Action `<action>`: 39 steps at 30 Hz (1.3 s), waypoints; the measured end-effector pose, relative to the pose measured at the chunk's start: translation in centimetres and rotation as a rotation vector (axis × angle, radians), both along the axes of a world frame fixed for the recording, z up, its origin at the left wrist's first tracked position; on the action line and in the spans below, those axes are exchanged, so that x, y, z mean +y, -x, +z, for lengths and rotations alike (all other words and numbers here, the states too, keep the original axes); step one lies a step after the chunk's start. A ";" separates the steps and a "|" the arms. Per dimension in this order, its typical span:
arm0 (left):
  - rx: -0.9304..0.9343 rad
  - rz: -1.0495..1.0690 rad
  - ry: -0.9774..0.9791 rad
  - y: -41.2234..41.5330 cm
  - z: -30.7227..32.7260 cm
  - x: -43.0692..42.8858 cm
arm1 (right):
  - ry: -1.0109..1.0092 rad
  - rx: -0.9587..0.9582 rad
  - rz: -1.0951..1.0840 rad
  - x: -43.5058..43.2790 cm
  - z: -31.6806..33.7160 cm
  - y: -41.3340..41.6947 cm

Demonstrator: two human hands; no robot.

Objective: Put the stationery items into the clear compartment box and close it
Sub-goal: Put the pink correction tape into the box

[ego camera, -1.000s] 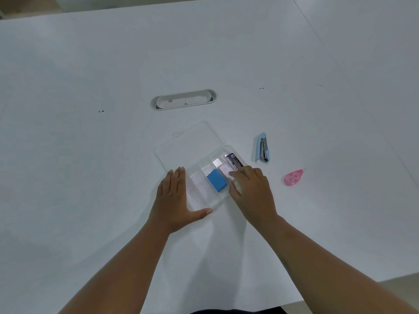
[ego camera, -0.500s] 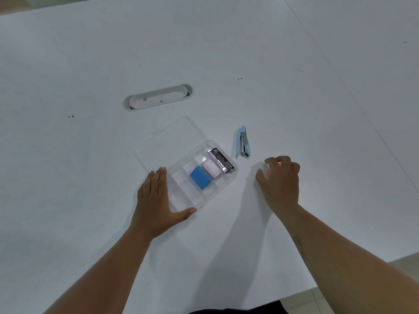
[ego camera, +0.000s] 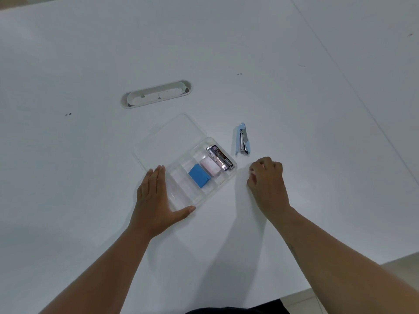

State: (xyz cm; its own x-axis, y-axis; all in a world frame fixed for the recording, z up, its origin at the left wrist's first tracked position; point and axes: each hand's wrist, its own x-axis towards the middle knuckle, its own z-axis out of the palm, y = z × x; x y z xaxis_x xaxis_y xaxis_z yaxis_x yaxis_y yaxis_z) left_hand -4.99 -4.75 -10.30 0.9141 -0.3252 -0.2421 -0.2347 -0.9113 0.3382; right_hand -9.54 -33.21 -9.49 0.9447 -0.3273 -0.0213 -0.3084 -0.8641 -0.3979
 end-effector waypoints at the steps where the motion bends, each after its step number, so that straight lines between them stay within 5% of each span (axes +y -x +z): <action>1: 0.001 -0.001 -0.001 0.0 0.0 0.0 | 0.005 0.002 0.002 0.3 -0.1 0.0; 13: 0.002 -0.011 0.026 0.1 -0.1 0.1 | -0.049 -0.208 0.147 4.7 2.5 -0.9; 20: 0.004 0.021 0.119 0.7 -0.1 1.8 | -0.159 -0.257 0.433 11.4 3.7 -2.9; 26: 0.014 -0.037 -0.076 1.2 -0.9 5.2 | -0.151 -0.186 0.478 12.5 2.4 -2.9; 33: -0.029 -0.030 -0.081 0.6 -1.0 5.3 | -0.159 -0.169 0.454 11.9 1.9 -2.4; 39: -0.060 -0.140 -0.098 -2.9 -0.5 5.2 | -0.108 -0.241 0.206 8.6 2.0 -3.1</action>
